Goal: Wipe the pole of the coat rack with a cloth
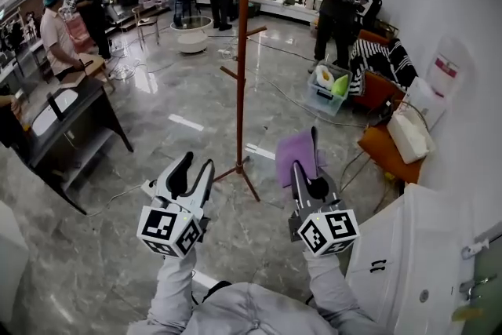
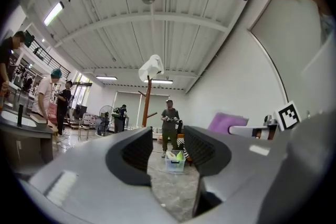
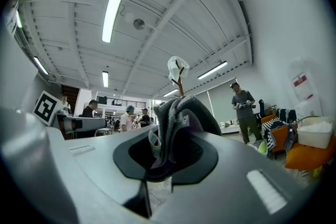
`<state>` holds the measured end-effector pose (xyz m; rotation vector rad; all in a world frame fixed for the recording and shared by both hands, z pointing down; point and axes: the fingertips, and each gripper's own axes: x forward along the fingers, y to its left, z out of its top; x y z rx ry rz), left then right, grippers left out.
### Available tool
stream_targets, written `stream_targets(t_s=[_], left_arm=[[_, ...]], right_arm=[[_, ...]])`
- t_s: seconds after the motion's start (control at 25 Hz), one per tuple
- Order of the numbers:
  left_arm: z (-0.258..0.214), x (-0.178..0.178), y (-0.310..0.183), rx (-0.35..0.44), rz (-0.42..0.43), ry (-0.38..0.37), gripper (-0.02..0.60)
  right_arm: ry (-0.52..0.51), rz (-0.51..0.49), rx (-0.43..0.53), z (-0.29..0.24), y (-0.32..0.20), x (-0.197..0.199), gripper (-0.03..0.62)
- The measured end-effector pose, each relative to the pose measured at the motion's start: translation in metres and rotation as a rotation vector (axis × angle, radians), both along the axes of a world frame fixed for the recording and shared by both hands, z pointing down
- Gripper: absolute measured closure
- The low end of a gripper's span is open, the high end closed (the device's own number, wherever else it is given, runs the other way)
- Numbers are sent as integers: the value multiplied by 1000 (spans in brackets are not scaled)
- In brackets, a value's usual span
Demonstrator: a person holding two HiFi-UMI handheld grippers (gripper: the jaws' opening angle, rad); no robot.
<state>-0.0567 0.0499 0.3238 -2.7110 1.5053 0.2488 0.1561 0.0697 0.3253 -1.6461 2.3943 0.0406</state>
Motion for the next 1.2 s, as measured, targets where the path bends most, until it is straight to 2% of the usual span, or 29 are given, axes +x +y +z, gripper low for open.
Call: stream_targets(t_s=[0.32,0.6,0.96,1.2], left_arm=[[8,8,-51,-8,-22,-12,385],[5,12,-127,13,13,-11,385],[-7,-12,-241,35,64,-31,385],[-4,-31,-289,33,86,-35,385]], right_arm=[[-5,-20,-8,10,-51,12,543],[7,14,11,8,-117,15,543],[-2,65,73,-15,-228,-11,543],[34,117,162,-53,-288,-22,543]])
